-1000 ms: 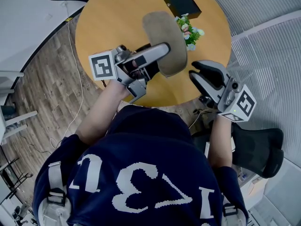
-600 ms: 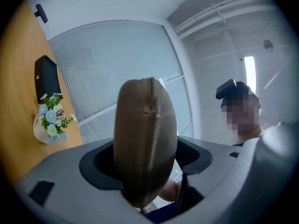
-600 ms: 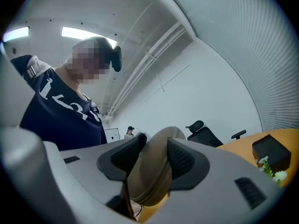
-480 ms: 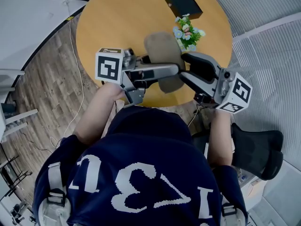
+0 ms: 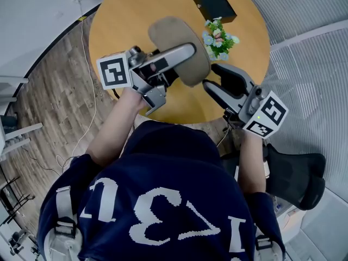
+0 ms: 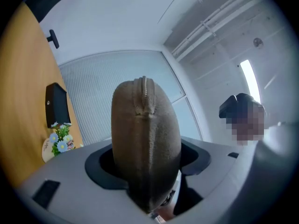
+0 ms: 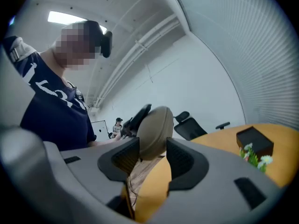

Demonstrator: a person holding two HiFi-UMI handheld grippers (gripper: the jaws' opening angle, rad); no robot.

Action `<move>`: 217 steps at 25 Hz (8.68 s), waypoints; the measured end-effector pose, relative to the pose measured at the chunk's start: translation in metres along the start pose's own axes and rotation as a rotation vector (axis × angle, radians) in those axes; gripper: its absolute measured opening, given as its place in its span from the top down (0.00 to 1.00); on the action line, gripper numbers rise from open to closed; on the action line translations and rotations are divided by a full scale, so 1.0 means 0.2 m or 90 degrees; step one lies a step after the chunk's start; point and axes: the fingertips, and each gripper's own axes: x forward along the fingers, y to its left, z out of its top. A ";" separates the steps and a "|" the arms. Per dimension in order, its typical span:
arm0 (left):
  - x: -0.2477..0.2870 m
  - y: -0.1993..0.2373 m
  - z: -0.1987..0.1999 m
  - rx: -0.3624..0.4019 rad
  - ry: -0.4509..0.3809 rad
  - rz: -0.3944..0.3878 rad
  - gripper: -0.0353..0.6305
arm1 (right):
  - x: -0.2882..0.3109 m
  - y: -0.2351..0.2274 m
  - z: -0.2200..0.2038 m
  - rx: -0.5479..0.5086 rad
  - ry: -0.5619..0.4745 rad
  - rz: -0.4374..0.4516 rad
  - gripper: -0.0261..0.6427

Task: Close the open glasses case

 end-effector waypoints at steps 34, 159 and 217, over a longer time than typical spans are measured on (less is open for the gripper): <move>-0.05 -0.05 0.17 -0.018 -0.087 0.000 0.50 | 0.04 0.05 0.05 -0.037 -0.054 -0.091 0.93; -0.57 0.74 -0.47 0.301 0.356 0.220 0.91 | 0.10 -0.17 -0.62 -0.081 0.315 0.088 0.93; -0.52 0.07 0.42 0.662 -0.034 0.425 0.92 | -0.22 -0.42 0.35 -0.200 -0.154 -0.398 0.93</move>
